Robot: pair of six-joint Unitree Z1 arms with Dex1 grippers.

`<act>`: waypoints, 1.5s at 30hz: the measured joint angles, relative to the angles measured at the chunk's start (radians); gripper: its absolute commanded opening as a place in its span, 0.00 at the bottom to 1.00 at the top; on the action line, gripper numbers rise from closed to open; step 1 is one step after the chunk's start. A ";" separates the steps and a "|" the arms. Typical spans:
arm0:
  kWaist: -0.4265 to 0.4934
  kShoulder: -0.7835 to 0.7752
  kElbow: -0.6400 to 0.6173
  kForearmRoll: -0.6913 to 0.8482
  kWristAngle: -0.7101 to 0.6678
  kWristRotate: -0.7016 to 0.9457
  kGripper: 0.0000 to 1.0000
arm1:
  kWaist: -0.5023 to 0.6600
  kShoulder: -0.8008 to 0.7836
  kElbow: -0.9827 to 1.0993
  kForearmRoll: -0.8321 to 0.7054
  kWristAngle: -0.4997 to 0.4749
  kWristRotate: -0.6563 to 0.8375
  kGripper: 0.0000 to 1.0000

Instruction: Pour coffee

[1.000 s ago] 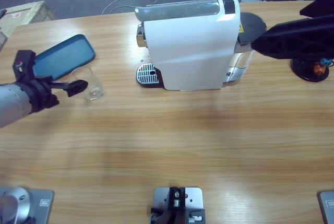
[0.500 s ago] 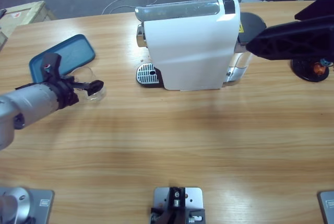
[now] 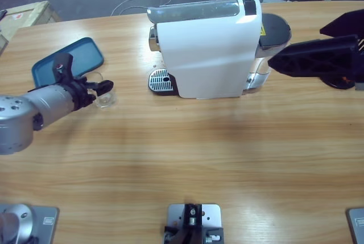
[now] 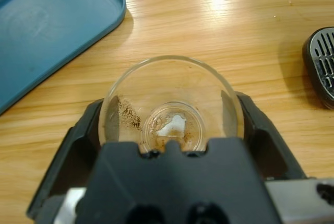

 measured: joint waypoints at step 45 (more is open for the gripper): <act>0.294 0.210 -0.471 0.201 -1.143 1.079 0.00 | 0.001 -0.201 -0.056 0.271 -0.084 -0.022 1.00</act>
